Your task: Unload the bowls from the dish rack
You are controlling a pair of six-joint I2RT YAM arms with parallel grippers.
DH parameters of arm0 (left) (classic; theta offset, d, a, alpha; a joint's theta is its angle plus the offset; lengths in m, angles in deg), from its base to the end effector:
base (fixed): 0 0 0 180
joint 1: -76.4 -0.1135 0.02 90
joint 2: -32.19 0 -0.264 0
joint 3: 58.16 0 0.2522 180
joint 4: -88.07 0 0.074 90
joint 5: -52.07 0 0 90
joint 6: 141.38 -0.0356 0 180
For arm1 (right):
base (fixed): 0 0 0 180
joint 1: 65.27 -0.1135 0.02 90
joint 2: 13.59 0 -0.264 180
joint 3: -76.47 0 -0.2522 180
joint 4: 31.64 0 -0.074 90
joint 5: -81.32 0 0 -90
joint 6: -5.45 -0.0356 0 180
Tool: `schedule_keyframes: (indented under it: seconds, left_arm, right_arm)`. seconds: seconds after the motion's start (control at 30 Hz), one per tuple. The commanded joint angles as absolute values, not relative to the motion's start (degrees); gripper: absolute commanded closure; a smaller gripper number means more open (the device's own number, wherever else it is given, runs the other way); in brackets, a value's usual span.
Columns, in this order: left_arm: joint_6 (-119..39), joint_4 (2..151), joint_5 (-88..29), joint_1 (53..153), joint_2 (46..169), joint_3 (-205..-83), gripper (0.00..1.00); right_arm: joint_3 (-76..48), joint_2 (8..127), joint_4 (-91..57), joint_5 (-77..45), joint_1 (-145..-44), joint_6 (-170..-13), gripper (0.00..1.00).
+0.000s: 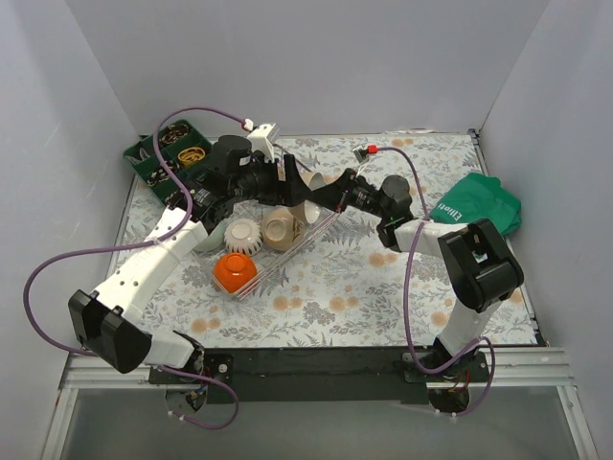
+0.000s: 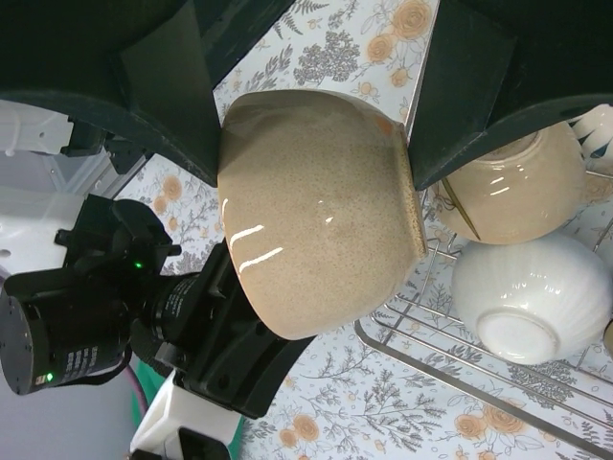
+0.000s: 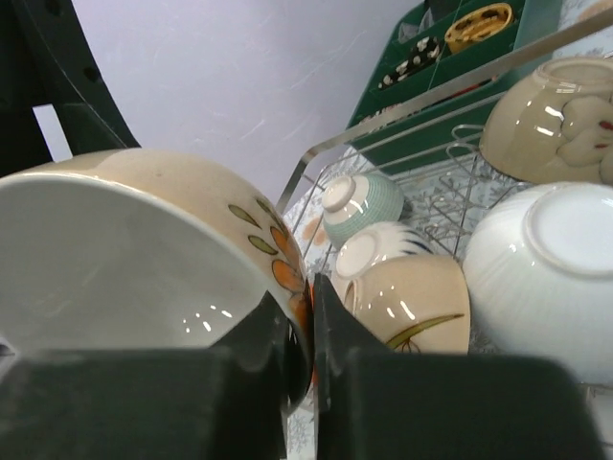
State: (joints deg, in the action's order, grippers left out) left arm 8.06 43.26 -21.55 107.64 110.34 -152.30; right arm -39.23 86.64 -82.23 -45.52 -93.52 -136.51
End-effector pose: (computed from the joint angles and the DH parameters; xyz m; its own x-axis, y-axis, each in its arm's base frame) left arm 0.2538 -0.1657 0.3892 -0.8199 -0.4689 -0.3284 0.0055 0.5672 -0.8236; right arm 0.3161 0.1941 0.2513 -0.5634 0.4128 -0.7157 -0.7239 0.1709 0.6684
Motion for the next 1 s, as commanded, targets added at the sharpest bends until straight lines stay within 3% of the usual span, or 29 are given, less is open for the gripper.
schedule_keyframes:
  seconds: [0.0,0.07,0.1,0.2,0.23,0.3,0.33,0.4,0.63,0.83,0.97]
  left_arm:
    - [8.3,48.99,-20.61,107.78,106.64,-151.2,1.0]
    - [7.77,49.26,-22.19,107.78,106.37,-150.41,0.97]
    - [7.59,49.35,-22.81,107.78,106.2,-150.14,0.85]
    - [6.37,49.43,-26.49,107.78,104.97,-148.65,0.64]
    - [6.1,49.43,-27.81,107.78,104.53,-148.21,0.46]
    - [5.22,49.61,-31.85,107.78,103.04,-146.63,0.27]
    - [4.96,49.87,-33.17,107.78,102.42,-146.1,0.12]
    - [4.26,50.31,-37.2,107.77,100.41,-143.91,0.03]
    - [2.85,52.42,-51.0,107.78,96.27,-137.41,0.02]
    - [2.49,52.95,-61.12,107.77,96.0,-133.8,0.02]
    - [3.02,55.14,-61.66,107.78,94.6,-131.34,0.02]
  right_arm:
    - [-39.06,84.06,-85.91,-46.47,-93.4,-135.79,0.99]
    - [-40.19,82.75,-83.9,-46.3,-93.31,-134.57,0.99]
    - [-40.55,82.22,-83.1,-46.21,-93.14,-134.03,0.99]
    - [-42.05,78.97,-76.34,-45.25,-92.43,-130.7,0.99]
    - [-42.31,76.79,-73.89,-44.81,-92.08,-129.47,0.99]
    - [-41.88,74.23,-62.96,-42.79,-91.64,-124.21,0.99]
    - [-41.44,72.91,-58.7,-41.83,-91.55,-121.75,0.99]
    - [-39.34,69.13,-44.16,-37.61,-91.12,-114.74,0.99]
    - [-32.39,60.25,-7.56,-20.38,-87.78,-102.31,0.99]
    - [-28.87,60.59,9.0,-16.5,-80.58,-100.11,0.99]
    - [-25.45,65.33,16.64,-16.07,-76.71,-98.44,0.99]
